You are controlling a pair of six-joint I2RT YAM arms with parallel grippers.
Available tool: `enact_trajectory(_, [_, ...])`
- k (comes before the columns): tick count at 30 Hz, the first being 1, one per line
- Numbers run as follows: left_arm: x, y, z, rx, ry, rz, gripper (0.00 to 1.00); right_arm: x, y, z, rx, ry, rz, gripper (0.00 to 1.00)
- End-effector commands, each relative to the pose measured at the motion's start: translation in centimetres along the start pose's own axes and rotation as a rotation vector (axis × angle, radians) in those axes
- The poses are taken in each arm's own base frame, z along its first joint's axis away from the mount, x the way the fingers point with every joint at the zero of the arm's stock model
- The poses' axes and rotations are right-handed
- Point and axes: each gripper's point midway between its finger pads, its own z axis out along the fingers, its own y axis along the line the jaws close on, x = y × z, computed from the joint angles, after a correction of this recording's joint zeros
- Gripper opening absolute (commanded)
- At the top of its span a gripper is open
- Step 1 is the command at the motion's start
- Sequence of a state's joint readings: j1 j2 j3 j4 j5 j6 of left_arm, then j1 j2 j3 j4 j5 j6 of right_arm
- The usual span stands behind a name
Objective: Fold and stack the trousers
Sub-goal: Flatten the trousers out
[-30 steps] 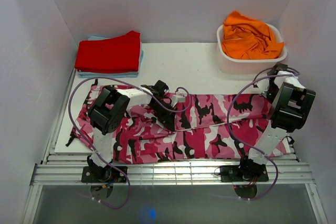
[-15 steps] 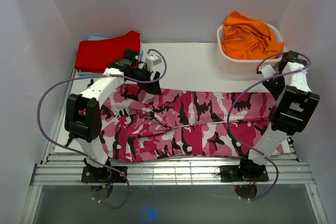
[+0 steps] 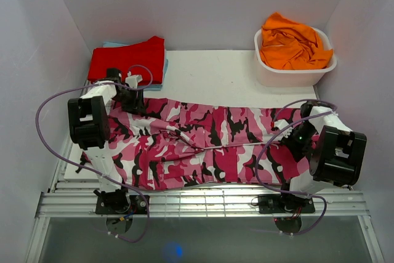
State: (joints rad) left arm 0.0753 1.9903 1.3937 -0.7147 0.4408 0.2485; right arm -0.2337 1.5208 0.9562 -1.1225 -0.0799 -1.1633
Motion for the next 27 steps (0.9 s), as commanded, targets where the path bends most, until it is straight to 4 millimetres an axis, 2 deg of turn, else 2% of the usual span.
enact_trajectory(1, [1.3, 3.8, 0.7, -0.113, 0.034, -0.059, 0.61, 2.3, -2.8, 2.1, 0.142, 0.1, -0.017, 0.24])
enact_trajectory(2, [1.7, 5.0, 0.6, -0.144, 0.043, -0.079, 0.6, 3.2, -3.4, 2.4, 0.171, 0.137, -0.007, 0.23])
enact_trajectory(4, [2.5, 7.0, 0.5, -0.182, 0.057, -0.114, 0.59, 3.6, -5.0, 3.1, 0.216, 0.153, 0.008, 0.24])
enact_trajectory(7, [3.1, 9.4, -0.2, -0.211, 0.051, -0.154, 0.57, 5.3, -7.1, 3.0, 0.251, 0.19, 0.061, 0.24])
enact_trajectory(10, [3.2, 11.1, -0.9, -0.228, 0.038, -0.17, 0.57, 6.4, -8.3, 2.9, 0.25, 0.203, 0.076, 0.24])
enact_trajectory(13, [2.2, 11.3, -1.4, -0.222, 0.011, -0.14, 0.59, 7.2, -9.4, 2.4, 0.262, 0.202, 0.098, 0.24])
enact_trajectory(15, [1.5, 10.2, -1.5, -0.161, -0.017, -0.122, 0.61, 6.8, -9.5, 1.8, 0.259, 0.184, 0.095, 0.24])
enact_trajectory(17, [0.7, 8.8, -1.5, -0.102, -0.032, -0.083, 0.67, 5.4, -8.4, 1.7, 0.205, 0.128, 0.091, 0.25])
enact_trajectory(18, [0.5, 8.2, -1.5, -0.086, -0.036, -0.066, 0.68, 4.7, -8.5, 1.2, 0.205, 0.108, 0.089, 0.26])
enact_trajectory(20, [-0.2, 6.2, -1.3, -0.034, -0.039, 0.016, 0.72, 2.5, -7.6, 0.9, 0.176, 0.048, 0.06, 0.29])
enact_trajectory(23, [-2.2, 3.9, -2.4, -0.01, -0.077, 0.101, 0.75, -0.7, -6.6, -0.4, 0.14, -0.05, 0.035, 0.3])
enact_trajectory(24, [-2.1, 3.4, -2.3, 0.01, -0.073, 0.106, 0.75, -1.6, -6.9, -1.2, 0.145, -0.084, 0.043, 0.3])
enact_trajectory(25, [-3.2, 2.7, -3.0, 0.013, -0.1, 0.123, 0.75, -3.8, -8.1, -3.2, 0.179, -0.165, 0.037, 0.3])
enact_trajectory(27, [-3.6, 1.9, -4.0, 0.028, -0.114, 0.129, 0.75, -6.0, -9.4, -5.0, 0.194, -0.24, 0.085, 0.3])
